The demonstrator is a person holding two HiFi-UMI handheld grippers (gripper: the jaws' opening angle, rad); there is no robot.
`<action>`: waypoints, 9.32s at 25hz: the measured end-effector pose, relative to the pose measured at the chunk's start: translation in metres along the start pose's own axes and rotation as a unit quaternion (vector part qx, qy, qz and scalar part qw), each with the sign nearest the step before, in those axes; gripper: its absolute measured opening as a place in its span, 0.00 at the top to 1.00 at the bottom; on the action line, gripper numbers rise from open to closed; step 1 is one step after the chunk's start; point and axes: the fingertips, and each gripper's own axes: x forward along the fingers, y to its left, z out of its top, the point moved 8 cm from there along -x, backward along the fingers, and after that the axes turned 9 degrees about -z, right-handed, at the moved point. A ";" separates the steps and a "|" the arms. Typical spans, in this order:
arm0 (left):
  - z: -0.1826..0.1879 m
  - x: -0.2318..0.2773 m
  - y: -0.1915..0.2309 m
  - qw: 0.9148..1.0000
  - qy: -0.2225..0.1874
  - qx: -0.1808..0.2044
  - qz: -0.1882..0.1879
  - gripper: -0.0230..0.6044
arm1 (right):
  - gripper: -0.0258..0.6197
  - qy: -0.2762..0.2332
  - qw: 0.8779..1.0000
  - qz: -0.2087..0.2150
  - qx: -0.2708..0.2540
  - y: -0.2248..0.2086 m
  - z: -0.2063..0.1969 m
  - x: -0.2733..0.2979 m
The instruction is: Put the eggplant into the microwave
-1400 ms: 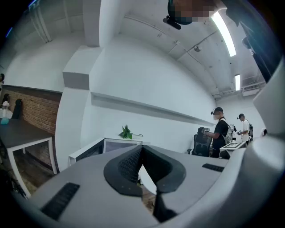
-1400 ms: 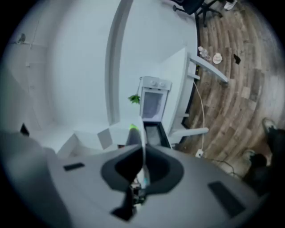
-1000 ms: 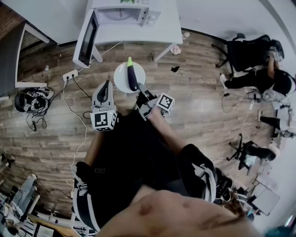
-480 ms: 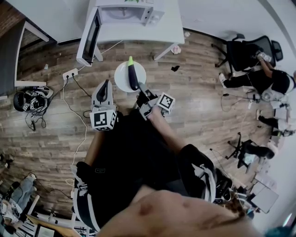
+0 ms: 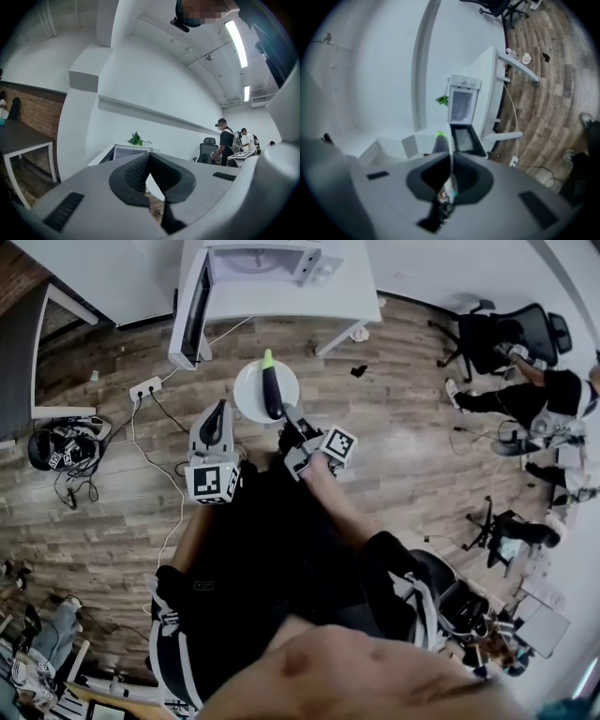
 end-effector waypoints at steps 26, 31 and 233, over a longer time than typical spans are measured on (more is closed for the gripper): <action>0.004 0.013 0.032 0.999 -0.011 0.014 -0.029 0.91 | 0.90 -0.026 1.000 0.002 0.012 -0.002 -0.007 0.039; 0.007 0.033 0.036 0.999 -0.013 0.016 -0.031 0.91 | 0.90 -0.027 1.000 0.005 0.013 0.005 0.008 0.049; 0.044 0.328 0.179 1.000 0.016 -0.006 -0.011 0.91 | 0.86 -0.101 0.957 -0.138 -0.233 -0.015 0.296 0.411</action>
